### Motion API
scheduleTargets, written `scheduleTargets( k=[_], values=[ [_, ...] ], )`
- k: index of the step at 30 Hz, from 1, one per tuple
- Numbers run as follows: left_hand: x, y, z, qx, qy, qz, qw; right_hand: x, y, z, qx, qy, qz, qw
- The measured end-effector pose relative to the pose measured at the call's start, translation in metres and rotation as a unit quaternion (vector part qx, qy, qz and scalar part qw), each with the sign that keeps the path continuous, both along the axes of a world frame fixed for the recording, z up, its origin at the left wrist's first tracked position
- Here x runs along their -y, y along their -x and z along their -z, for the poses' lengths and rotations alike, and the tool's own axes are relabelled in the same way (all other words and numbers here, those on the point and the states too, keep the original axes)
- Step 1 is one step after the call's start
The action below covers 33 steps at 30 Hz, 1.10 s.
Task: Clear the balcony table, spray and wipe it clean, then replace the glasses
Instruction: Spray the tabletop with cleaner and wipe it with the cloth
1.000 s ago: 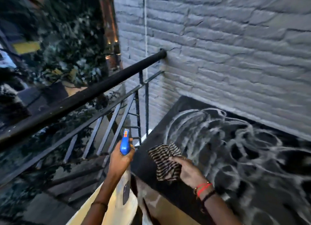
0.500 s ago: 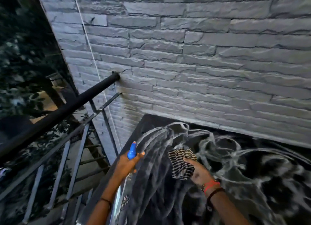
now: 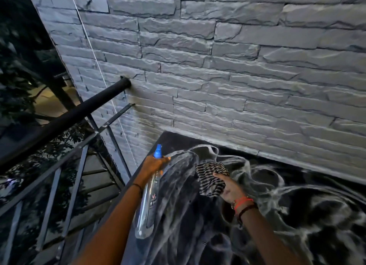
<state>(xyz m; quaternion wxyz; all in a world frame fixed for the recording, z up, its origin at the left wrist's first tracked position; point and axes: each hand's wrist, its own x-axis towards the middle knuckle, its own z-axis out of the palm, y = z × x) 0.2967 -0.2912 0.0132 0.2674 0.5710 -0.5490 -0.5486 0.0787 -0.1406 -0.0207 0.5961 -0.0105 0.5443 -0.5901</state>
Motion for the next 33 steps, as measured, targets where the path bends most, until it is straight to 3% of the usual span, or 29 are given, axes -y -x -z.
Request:
scheduleTargets(
  k=[9, 13, 22, 30, 33],
  values=[
    [0.050, 0.046, 0.017, 0.039, 0.016, 0.041, 0.998, 0.010, 0.021, 0.013, -0.040, 0.021, 0.019, 0.999],
    [0.042, 0.076, 0.008, 0.071, 0.020, 0.079, 0.994, 0.008, 0.030, 0.018, -0.056, 0.013, 0.017, 0.998],
    [-0.009, 0.086, 0.026, 0.044, -0.026, 0.169, 0.984, -0.001, 0.032, 0.022, -0.062, -0.006, 0.041, 0.997],
    [-0.024, -0.012, 0.027, 0.090, 0.019, -0.004, 0.996, -0.003, 0.003, 0.031, 0.007, -0.036, 0.014, 0.999],
    [-0.033, -0.042, 0.028, 0.048, 0.020, -0.038, 0.998, -0.006, -0.010, 0.030, 0.013, -0.033, 0.003, 0.999]
  ],
)
